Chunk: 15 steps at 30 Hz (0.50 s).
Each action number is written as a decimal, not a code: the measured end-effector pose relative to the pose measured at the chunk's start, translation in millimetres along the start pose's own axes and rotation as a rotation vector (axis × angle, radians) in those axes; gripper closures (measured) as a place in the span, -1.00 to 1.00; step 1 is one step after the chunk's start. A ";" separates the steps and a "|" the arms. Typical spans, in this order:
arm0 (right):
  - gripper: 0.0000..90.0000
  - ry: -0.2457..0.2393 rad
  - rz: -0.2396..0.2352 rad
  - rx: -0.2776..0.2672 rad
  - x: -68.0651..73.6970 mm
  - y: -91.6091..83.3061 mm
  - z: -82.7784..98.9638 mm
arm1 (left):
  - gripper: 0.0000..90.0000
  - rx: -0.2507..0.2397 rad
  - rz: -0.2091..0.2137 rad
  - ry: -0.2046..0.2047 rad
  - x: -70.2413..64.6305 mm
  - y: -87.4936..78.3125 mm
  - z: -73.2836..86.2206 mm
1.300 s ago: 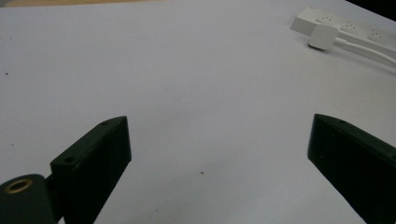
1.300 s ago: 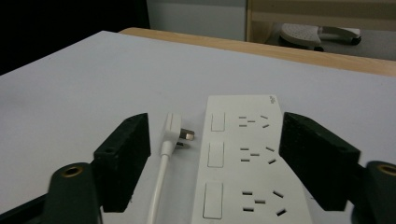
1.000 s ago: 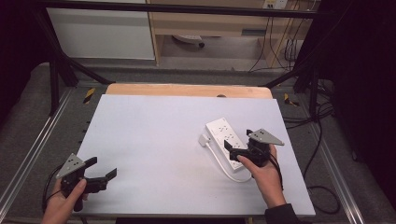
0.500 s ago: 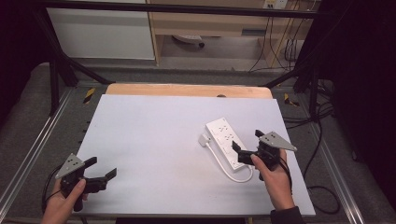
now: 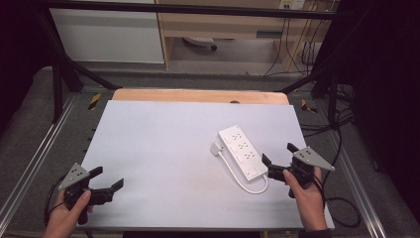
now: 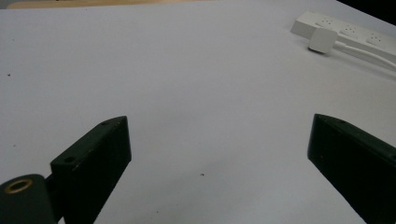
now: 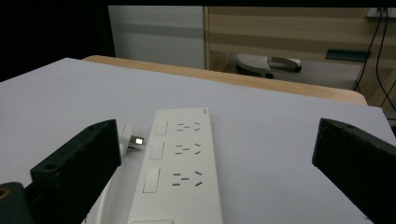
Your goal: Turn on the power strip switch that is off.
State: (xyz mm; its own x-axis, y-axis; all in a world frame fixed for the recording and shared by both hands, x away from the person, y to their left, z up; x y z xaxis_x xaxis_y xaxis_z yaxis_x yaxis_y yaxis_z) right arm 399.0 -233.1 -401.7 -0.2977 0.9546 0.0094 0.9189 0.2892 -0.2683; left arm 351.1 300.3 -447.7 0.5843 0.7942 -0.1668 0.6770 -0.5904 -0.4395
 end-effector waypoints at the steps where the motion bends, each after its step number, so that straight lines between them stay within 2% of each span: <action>1: -0.96 0.001 0.003 -0.001 -2.0 -1.3 0.8 | -0.86 -0.001 0.001 -0.001 -0.2 -0.1 0.0; 15: -0.97 0.050 0.073 -0.009 -36.5 -13.7 11.6 | -0.86 -0.001 0.000 0.003 -0.2 -0.3 -0.1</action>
State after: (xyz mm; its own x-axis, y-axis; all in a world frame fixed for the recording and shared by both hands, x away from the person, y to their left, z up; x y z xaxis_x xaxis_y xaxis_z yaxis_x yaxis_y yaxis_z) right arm 394.3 -272.8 -409.5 -0.2171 0.9754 0.0383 0.9399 0.2195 -0.2614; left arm 350.8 300.3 -447.5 0.5855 0.7940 -0.1636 0.6775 -0.5901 -0.4390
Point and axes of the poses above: each handheld gripper's, and its own axes: y roughly forward along the jaws, z roughly out of its underside, x roughly to its left, the point moved 6 cm from there along y, roughly forward along the jaws, and after that the axes turned 7 degrees about z, right-handed, at the moved point
